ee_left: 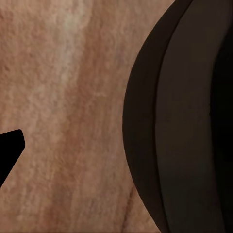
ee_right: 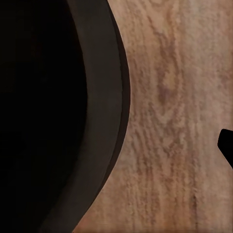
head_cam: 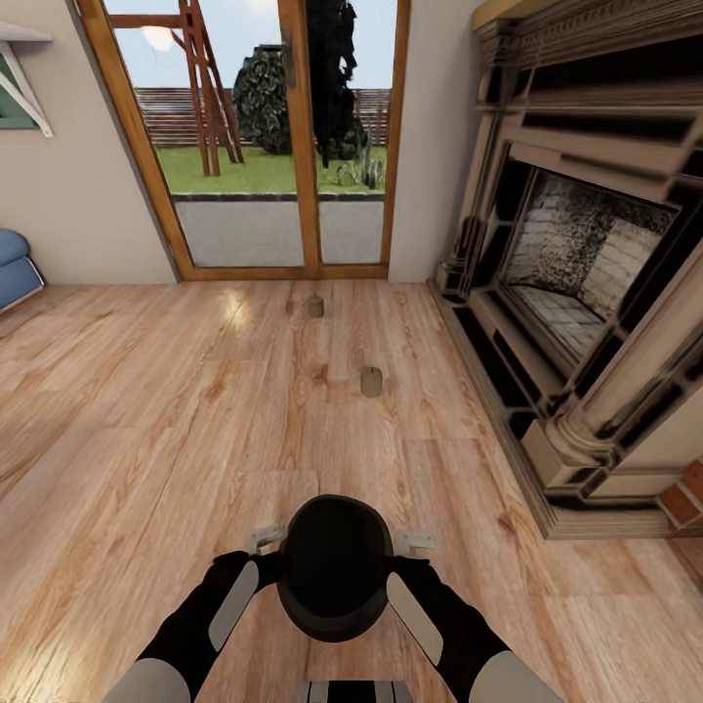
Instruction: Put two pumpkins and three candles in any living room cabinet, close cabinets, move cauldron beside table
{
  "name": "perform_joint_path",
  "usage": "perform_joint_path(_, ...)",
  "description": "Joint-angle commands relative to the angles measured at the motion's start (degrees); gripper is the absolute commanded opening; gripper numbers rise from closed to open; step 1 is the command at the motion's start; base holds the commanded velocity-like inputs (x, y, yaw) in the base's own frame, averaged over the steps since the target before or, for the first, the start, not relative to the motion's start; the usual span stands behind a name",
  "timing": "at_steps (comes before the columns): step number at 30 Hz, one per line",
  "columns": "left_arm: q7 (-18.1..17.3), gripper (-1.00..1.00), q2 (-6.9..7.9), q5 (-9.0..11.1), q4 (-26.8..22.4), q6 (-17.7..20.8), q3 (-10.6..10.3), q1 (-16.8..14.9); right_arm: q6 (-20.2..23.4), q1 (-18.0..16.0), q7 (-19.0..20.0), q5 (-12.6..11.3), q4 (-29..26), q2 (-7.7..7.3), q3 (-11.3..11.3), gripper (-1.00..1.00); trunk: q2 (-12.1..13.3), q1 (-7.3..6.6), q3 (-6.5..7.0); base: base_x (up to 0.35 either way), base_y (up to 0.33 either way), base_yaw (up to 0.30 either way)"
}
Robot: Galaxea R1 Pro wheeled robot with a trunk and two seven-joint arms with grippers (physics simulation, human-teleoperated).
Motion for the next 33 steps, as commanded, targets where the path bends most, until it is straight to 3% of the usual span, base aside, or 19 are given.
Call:
perform_joint_path(1, 0.55, 1.00, 0.01, 0.61, -0.08, 0.03, -0.16, -0.02, 0.12, -0.04, -0.51, -0.49, -0.07, -0.04, 0.22, 1.00, -0.02, -0.01, -0.05, 0.000, 0.000, 0.000)
perform_joint_path(24, 0.55, 1.00, -0.37, 0.54, -0.08, -0.12, -0.17, -0.02, 0.03, -0.04, -0.51, -0.49, -0.07, -0.02, 0.22, 1.00, -0.06, 0.07, -0.71, 0.000, 0.000, 0.000)
perform_joint_path(29, 0.55, 1.00, -0.37, 0.54, -0.08, -0.19, -0.17, -0.02, 0.03, -0.04, -0.51, -0.49, -0.04, 0.01, 0.23, 1.00, -0.13, 0.20, -1.82, 0.000, 0.000, 0.000)
perform_joint_path(33, 0.55, 1.00, -0.37, 0.54, -0.08, -0.28, -0.17, -0.02, -0.03, -0.04, -0.51, -0.49, 0.01, 0.01, 0.22, 1.00, -0.13, 0.20, -1.82, 0.000, 0.000, 0.000)
